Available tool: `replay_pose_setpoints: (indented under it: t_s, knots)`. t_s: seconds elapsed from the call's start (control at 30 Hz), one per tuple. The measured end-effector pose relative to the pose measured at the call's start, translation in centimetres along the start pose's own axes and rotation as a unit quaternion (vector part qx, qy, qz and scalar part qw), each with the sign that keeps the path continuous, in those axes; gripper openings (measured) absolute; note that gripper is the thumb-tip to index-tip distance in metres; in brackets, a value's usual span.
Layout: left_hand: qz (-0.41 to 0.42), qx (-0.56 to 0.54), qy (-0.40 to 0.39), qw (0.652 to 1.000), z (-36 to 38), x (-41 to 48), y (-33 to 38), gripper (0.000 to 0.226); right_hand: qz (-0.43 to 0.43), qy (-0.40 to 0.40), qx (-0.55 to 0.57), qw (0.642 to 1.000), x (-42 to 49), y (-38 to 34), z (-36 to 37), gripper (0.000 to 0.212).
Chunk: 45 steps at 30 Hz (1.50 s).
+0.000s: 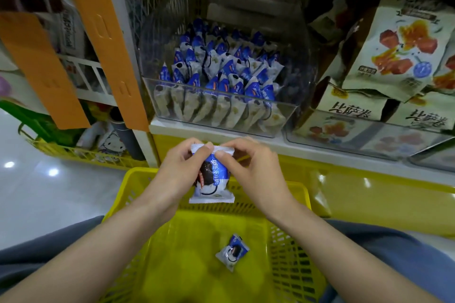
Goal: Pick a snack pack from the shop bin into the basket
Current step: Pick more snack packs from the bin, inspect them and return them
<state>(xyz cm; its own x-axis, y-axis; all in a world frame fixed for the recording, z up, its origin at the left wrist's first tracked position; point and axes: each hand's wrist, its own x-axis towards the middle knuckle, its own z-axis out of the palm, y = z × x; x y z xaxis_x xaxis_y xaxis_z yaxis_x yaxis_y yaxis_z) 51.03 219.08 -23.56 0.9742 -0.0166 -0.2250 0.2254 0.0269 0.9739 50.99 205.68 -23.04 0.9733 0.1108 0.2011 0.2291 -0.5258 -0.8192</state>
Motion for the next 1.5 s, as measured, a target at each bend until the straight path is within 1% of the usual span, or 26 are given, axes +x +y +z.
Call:
replay_pose_setpoints:
  t_s: [0.03, 0.07, 0.1, 0.17, 0.23, 0.33, 0.4, 0.47, 0.53, 0.63, 0.67, 0.7, 0.77, 0.8, 0.83, 0.87, 0.93, 1.0, 1.1, 1.17, 1.23, 1.3, 1.37, 1.43, 1.5]
  knots:
    - [-0.009, -0.008, 0.000, 1.000, 0.0, -0.1, 0.1, 0.027, -0.035, 0.008, -0.045, 0.998, 0.0, 0.0, -0.1, 0.007]
    - [-0.016, -0.019, 0.001, 1.000, 0.0, -0.1, 0.2, 0.026, -0.053, 0.013, -0.066, 0.996, 0.1, 0.0, -0.2, 0.009]
    - [-0.025, -0.034, 0.001, 0.999, 0.1, -0.2, 0.3, 0.024, -0.051, 0.015, -0.059, 0.997, 0.1, -0.1, -0.2, 0.009]
    - [-0.042, -0.065, -0.007, 0.997, 0.0, -0.3, 0.6, 0.022, 0.008, 0.011, 0.035, 0.999, 0.2, -0.3, -0.1, 0.007]
    - [-0.046, -0.062, -0.025, 0.997, -0.1, -0.6, 0.7, 0.027, 0.078, 0.016, 0.129, 0.988, 0.5, -0.5, -0.2, 0.013]
    - [-0.015, -0.036, -0.031, 0.999, -0.2, -0.9, 0.7, 0.025, 0.150, 0.037, 0.234, 0.960, 0.9, -0.4, -0.7, 0.013]
    - [0.015, -0.037, 0.004, 0.999, -0.3, -0.9, 0.6, 0.022, 0.191, 0.043, 0.293, 0.936, 1.2, -0.4, -0.8, 0.013]
    - [0.048, -0.038, 0.042, 0.997, -0.4, -0.7, 0.7, 0.018, 0.218, 0.034, 0.330, 0.918, 1.2, -0.2, -0.6, 0.017]
    - [0.070, -0.051, 0.070, 0.994, -0.4, -0.6, 0.8, 0.018, 0.239, 0.004, 0.343, 0.908, 0.9, -0.2, -0.3, 0.018]
    - [0.086, -0.056, 0.092, 0.990, -0.7, -0.7, 0.7, 0.013, 0.276, -0.060, 0.310, 0.908, 0.2, -0.1, 0.4, 0.015]
    - [0.089, -0.047, 0.094, 0.990, -0.8, -0.7, 0.7, 0.014, 0.277, -0.067, 0.276, 0.918, 0.0, 0.1, 0.8, 0.011]
    - [0.089, -0.036, 0.094, 0.991, -0.9, -0.6, 0.6, 0.015, 0.265, -0.059, 0.221, 0.937, -0.2, 0.3, 1.0, 0.008]
    - [0.086, -0.012, 0.083, 0.993, -1.0, -0.6, 0.6, 0.015, 0.193, -0.024, 0.099, 0.976, -0.5, 0.6, 1.2, 0.025]
    - [0.087, 0.005, 0.075, 0.993, -1.0, -0.6, 0.6, 0.015, 0.154, -0.014, 0.084, 0.984, -0.5, 0.7, 1.2, 0.032]
    - [0.091, 0.026, 0.066, 0.993, -1.0, -0.7, 0.6, 0.014, 0.133, -0.017, 0.091, 0.987, -0.4, 0.5, 1.1, 0.034]
    - [0.096, 0.048, 0.055, 0.993, -0.9, -0.7, 0.5, 0.014, 0.131, -0.031, 0.117, 0.984, -0.3, 0.2, 0.9, 0.031]
    - [0.097, 0.067, 0.030, 0.993, -0.7, -0.8, 0.4, 0.014, 0.142, -0.055, 0.147, 0.977, -0.1, -0.2, 0.7, 0.021]
    - [0.079, 0.039, 0.023, 0.996, -0.5, -0.9, 0.2, 0.012, 0.158, -0.063, 0.141, 0.975, 0.1, -0.1, 0.4, 0.016]
    - [0.055, -0.001, 0.031, 0.998, -0.5, -0.9, 0.1, 0.006, 0.205, -0.083, 0.185, 0.958, 0.1, 0.0, 0.1, 0.021]
    - [0.062, 0.013, 0.038, 0.997, -0.8, -0.7, 0.0, 0.013, 0.202, -0.097, 0.174, 0.959, 0.0, -0.1, 0.0, 0.022]
    - [0.068, 0.036, 0.042, 0.996, -1.1, -0.4, 0.0, 0.018, 0.172, -0.099, 0.147, 0.969, -0.1, 0.0, 0.2, 0.021]
    - [0.085, 0.091, 0.038, 0.992, -1.2, -0.3, 0.1, 0.019, 0.137, -0.086, 0.136, 0.977, -0.3, 0.1, 0.5, 0.018]
    - [0.115, 0.168, 0.026, 0.979, -1.2, -0.4, 0.1, 0.017, 0.110, -0.073, 0.140, 0.981, -0.4, 0.2, 0.6, 0.011]
    - [0.148, 0.246, 0.027, 0.957, -1.2, -0.7, 0.1, 0.016, 0.091, -0.066, 0.133, 0.985, -0.3, 0.1, 0.6, 0.006]
    - [0.172, 0.308, 0.038, 0.935, -1.2, -1.1, 0.2, 0.016, 0.083, -0.064, 0.122, 0.987, -0.3, 0.1, 0.5, 0.005]
